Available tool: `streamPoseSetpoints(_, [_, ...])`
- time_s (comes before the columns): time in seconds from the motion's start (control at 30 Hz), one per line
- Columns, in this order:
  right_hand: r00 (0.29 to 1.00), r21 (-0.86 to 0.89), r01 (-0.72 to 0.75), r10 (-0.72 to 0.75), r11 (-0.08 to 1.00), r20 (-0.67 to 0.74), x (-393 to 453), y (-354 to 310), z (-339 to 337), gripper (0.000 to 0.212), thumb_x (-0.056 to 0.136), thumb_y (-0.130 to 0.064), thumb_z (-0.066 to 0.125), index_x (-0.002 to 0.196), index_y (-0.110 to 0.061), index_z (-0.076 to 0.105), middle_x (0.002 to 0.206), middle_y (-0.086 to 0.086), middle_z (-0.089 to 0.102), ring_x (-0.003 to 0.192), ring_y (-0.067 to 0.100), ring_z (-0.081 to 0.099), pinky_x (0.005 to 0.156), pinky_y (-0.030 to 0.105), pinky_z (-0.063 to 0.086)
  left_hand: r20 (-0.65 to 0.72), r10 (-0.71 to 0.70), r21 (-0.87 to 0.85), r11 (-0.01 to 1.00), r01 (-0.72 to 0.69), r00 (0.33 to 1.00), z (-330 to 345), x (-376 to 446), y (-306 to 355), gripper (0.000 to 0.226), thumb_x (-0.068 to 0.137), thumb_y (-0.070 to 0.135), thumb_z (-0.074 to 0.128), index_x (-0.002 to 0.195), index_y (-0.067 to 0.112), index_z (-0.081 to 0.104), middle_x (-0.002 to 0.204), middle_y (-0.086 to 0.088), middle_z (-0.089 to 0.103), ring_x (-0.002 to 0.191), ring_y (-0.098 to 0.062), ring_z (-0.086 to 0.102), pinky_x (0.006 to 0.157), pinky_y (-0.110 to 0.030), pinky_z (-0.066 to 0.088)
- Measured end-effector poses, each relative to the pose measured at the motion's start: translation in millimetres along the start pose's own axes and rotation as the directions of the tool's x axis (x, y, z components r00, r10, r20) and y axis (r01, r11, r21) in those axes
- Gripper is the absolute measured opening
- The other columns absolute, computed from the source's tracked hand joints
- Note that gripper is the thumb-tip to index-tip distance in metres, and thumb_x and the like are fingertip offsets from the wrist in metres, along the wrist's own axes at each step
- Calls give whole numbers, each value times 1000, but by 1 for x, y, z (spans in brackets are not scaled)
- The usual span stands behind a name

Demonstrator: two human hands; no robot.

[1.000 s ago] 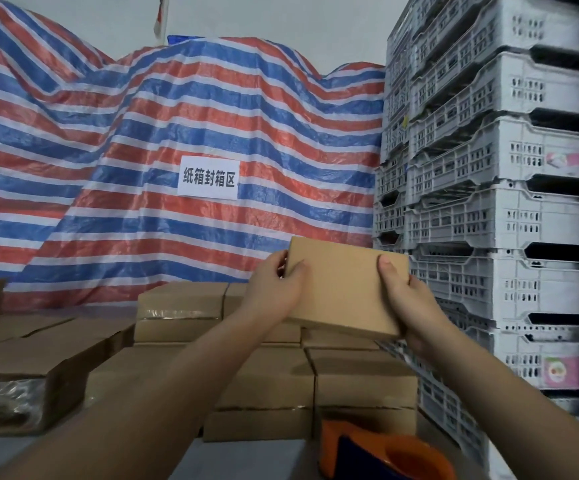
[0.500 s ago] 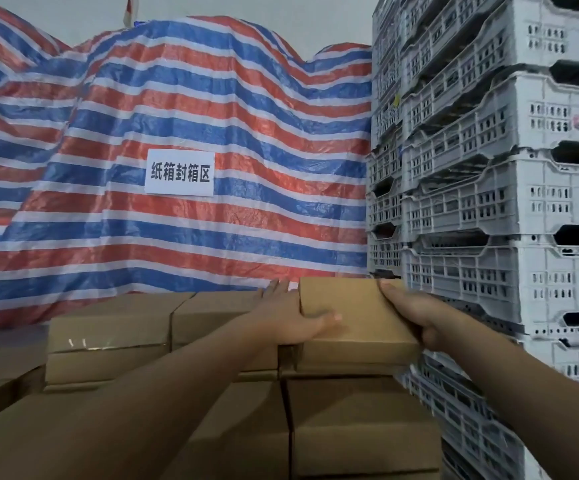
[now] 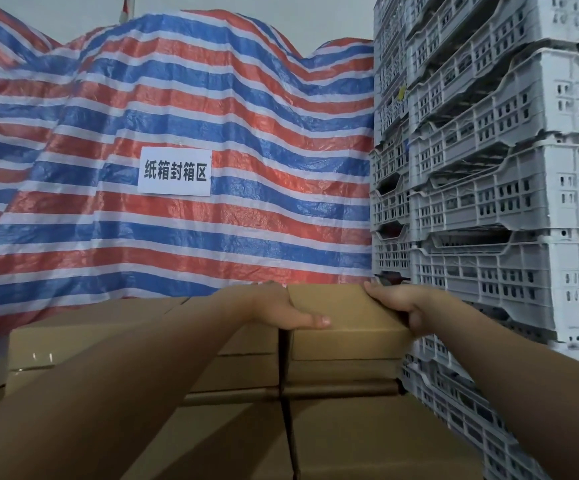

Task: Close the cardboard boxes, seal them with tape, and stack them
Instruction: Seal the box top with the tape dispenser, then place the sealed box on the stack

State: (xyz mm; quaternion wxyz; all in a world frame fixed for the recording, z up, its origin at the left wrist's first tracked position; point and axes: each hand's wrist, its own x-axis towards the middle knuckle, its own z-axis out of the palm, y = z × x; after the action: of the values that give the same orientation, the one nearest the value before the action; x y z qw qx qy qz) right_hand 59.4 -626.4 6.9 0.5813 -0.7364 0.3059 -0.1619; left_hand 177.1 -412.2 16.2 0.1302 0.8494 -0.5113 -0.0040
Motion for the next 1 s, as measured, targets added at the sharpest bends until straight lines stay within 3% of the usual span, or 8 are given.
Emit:
streamPoseSetpoints(0.1, [998, 4, 11, -11, 1000, 54, 8, 3, 4, 46, 95, -53, 59, 115, -11, 61, 99, 16, 71, 84, 30, 69, 64, 42, 58, -7, -128, 0, 992, 128, 992, 4, 5, -9, 105, 68, 90, 46, 153, 31, 30, 158, 0, 33, 144, -26, 32, 117, -49, 27])
streamPoseSetpoints(0.27, [992, 54, 35, -42, 998, 119, 19, 23, 4, 35, 98, -36, 62, 117, -7, 63, 92, 17, 76, 91, 32, 69, 86, 49, 57, -93, -188, 7, 982, 190, 978, 18, 7, -11, 92, 85, 79, 41, 155, 21, 26, 160, -7, 28, 145, -29, 30, 118, -43, 25])
streamPoseSetpoints(0.47, [993, 82, 103, -108, 991, 55, 19, 32, 13, 37, 95, -43, 61, 113, -11, 67, 77, 9, 77, 72, 24, 72, 61, 35, 59, -148, -153, 221, 958, 184, 977, 24, 4, -16, 91, 82, 84, 32, 148, 21, 37, 151, -6, 43, 133, -27, 45, 106, -40, 38])
streamPoseSetpoints(0.63, [981, 49, 166, -159, 985, -115, 7, 31, 20, 58, 102, -53, 43, 134, -7, 55, 120, 18, 68, 110, 34, 65, 95, 46, 53, -226, -55, 263, 958, 115, 973, 24, -11, -12, 72, 89, 76, 32, 132, 22, 53, 130, -1, 57, 111, -18, 55, 89, -33, 44])
streamPoseSetpoints(0.7, [908, -121, 228, -255, 966, -333, -1, 30, 21, 59, 103, -50, 40, 139, -4, 48, 129, 20, 59, 116, 36, 58, 101, 47, 48, -278, -3, 249, 966, 75, 961, 22, -23, -9, 56, 92, 68, 37, 122, 25, 59, 118, 4, 61, 98, -11, 56, 79, -28, 45])
streamPoseSetpoints(0.77, [806, -238, 309, -386, 921, -448, -15, 24, 22, 42, 102, -42, 42, 115, -6, 57, 102, 14, 62, 89, 28, 61, 83, 41, 53, -345, 44, 281, 958, 59, 937, 15, -38, -4, 41, 95, 58, 44, 114, 25, 59, 106, 5, 59, 88, -9, 54, 76, -27, 49])
streamPoseSetpoints(0.87, [685, -301, 435, -529, 848, -501, -42, 12, 28, 31, 100, -28, 44, 77, -9, 51, 79, 12, 60, 64, 20, 51, 54, 29, 38, -434, 85, 316, 947, 62, 897, 0, -64, 5, 24, 99, 43, 48, 98, 23, 60, 92, 4, 58, 82, -10, 55, 77, -30, 52])
streamPoseSetpoints(1.0, [603, -252, 580, -616, 775, -508, -94, -5, 52, 33, 94, -18, 50, 62, -11, 43, 61, 7, 48, 57, 21, 42, 54, 31, 31, -500, 137, 387, 919, 79, 855, -16, -101, 20, 39, 104, 41, 39, 69, 25, 47, 71, 5, 53, 67, -10, 52, 61, -23, 41])
